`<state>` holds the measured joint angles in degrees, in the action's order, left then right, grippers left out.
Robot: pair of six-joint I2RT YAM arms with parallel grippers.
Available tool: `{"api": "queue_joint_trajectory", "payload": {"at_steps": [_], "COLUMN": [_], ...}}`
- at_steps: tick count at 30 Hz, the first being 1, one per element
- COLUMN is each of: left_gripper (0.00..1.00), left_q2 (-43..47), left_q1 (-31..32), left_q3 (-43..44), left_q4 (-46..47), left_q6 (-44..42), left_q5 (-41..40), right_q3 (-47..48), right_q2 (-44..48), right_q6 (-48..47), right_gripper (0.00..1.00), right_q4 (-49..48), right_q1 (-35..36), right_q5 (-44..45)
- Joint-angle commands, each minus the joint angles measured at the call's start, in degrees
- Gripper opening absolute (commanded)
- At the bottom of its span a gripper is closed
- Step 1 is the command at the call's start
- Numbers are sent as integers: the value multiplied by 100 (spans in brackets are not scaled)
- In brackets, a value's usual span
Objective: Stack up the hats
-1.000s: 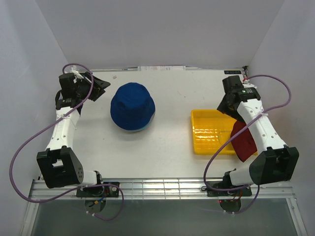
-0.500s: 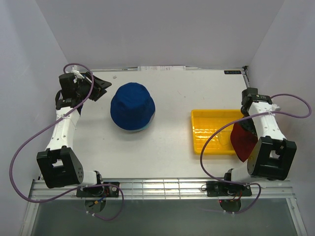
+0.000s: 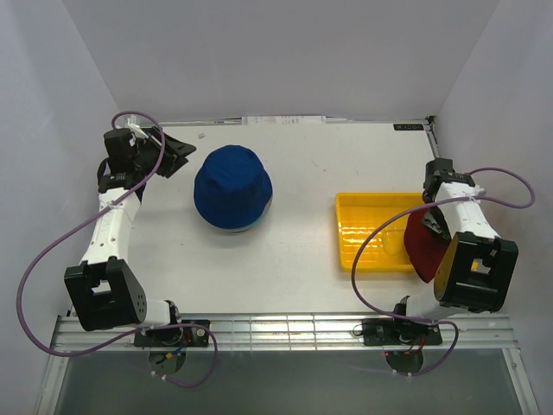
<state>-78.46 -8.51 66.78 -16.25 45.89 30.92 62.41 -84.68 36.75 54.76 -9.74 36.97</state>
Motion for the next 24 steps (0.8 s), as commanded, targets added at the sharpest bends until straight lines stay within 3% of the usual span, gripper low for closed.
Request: {"api": "queue_joint_trajectory", "payload": {"at_steps": [1, 2, 3, 4, 11, 18, 24], "left_gripper": [62, 62, 62, 62, 62, 62, 66], "left_q2": [23, 23, 32, 32, 50, 58, 84], "left_q1": [25, 25, 34, 25, 25, 34, 34], "left_q3": [-51, -51, -51, -51, -51, -8, -16], "left_q4": [96, 96, 104, 96, 96, 192, 604], "left_q6": [-54, -45, -45, -45, -62, -36, 166], "left_q5": [72, 64, 64, 64, 64, 239, 765], "right_q3": [-141, -168, -212, -229, 33, 1096, 2290], "right_q2": [259, 320, 356, 408, 1015, 1455, 1244], "right_q6": [-177, -221, -265, -317, -827, -1083, -793], "right_gripper": [35, 27, 10, 8, 8, 8, 8], "right_q4": [-484, -501, -589, -616, -862, -1011, -1108], "right_q1": [-28, -28, -28, -28, -28, 86, 973], "right_q5": [-251, -287, -383, -436, -1421, -3632, -4233]}}
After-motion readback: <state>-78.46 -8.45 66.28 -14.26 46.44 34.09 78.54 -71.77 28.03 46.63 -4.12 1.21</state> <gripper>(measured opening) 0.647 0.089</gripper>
